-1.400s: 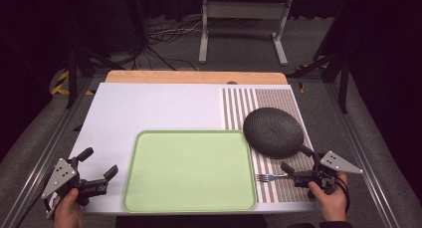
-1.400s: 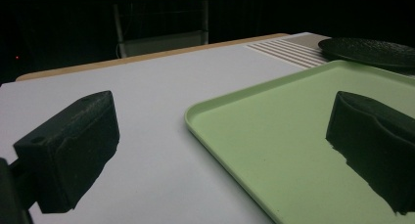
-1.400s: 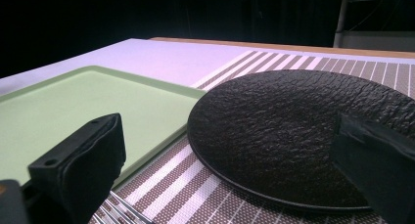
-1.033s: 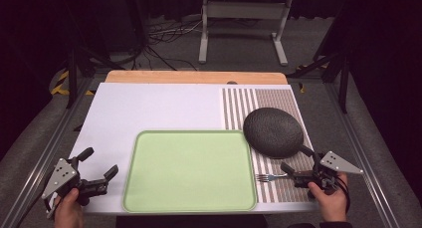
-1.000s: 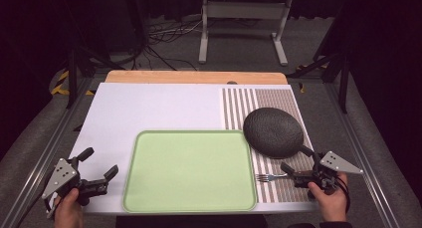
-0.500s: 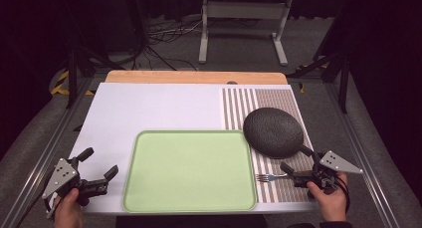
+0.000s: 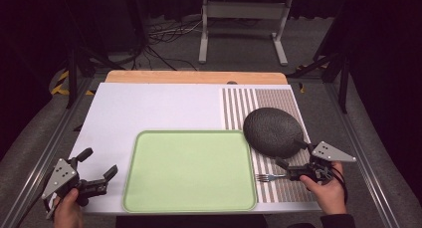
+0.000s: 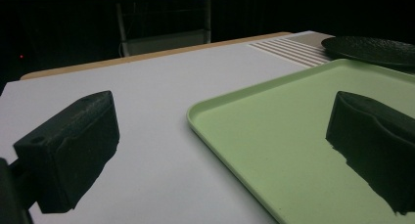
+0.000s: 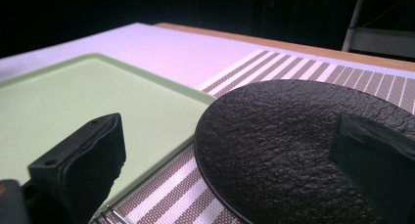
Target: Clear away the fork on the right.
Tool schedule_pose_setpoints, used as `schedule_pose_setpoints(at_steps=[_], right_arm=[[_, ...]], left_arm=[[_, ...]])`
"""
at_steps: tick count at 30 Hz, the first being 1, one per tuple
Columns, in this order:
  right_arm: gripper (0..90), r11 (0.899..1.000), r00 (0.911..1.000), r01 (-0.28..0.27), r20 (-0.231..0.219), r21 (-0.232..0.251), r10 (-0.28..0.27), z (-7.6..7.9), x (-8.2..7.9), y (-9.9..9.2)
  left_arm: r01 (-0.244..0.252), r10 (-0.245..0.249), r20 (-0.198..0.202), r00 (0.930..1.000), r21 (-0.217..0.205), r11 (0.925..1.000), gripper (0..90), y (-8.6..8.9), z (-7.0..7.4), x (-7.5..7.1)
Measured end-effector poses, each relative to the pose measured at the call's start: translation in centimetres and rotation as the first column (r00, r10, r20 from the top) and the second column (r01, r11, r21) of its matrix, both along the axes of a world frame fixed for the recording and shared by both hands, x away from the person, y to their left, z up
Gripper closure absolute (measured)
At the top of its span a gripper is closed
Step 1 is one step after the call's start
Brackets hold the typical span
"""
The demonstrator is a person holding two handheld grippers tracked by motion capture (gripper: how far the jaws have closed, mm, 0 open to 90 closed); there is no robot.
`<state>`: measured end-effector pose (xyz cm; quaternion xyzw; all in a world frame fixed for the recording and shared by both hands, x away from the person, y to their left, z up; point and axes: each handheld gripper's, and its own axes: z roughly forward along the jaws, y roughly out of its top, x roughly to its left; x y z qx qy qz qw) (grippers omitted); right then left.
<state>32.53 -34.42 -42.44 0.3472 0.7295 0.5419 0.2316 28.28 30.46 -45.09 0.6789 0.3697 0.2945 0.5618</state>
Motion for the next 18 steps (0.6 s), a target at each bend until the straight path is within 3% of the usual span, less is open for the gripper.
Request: schedule_pose_setpoints(at_steps=[3, 8, 13, 14, 15, 16, 17, 18], right_arm=[[1.3, 0.997, 0.9989, -0.010, -0.047, -0.074, 0.006, 0.9, 0.3, 0.2], [1.7, 0.982, 0.9924, -0.041, -0.121, -0.186, 0.019, 1.9, 0.6, 0.3], [2.3, 0.944, 0.9840, -0.094, -0.174, -0.317, 0.039, 3.0, 0.9, 0.7], [2.3, 0.944, 0.9840, -0.094, -0.174, -0.317, 0.039, 3.0, 0.9, 0.7], [3.3, 0.922, 0.9780, -0.120, -0.204, -0.369, 0.045, 3.5, 1.0, 0.8], [3.3, 0.922, 0.9780, -0.120, -0.204, -0.369, 0.045, 3.5, 1.0, 0.8], [3.7, 0.904, 0.9714, -0.142, -0.232, -0.402, 0.050, 3.8, 1.0, 0.9], [3.7, 0.904, 0.9714, -0.142, -0.232, -0.402, 0.050, 3.8, 1.0, 0.9]], left_arm=[[-0.004, 0.004, 0.000, 1.0000, 0.001, 1.0000, 0.0, 0.0, 0.0, 0.0], [-0.007, 0.007, 0.000, 1.0000, 0.007, 1.0000, 0.0, 0.0, 0.0, -0.1], [-0.008, 0.008, 0.002, 1.0000, 0.006, 1.0000, 0.0, 0.0, 0.0, 0.0], [-0.008, 0.008, 0.002, 1.0000, 0.006, 1.0000, 0.0, 0.0, 0.0, 0.0], [-0.009, 0.009, 0.002, 1.0000, 0.007, 0.9999, 0.0, 0.0, 0.1, -0.1], [-0.009, 0.009, 0.002, 1.0000, 0.007, 0.9999, 0.0, 0.0, 0.1, -0.1], [-0.011, 0.011, 0.004, 0.9999, 0.008, 0.9999, 0.0, 0.0, 0.1, -0.1], [-0.011, 0.011, 0.004, 0.9999, 0.008, 0.9999, 0.0, 0.0, 0.1, -0.1]])
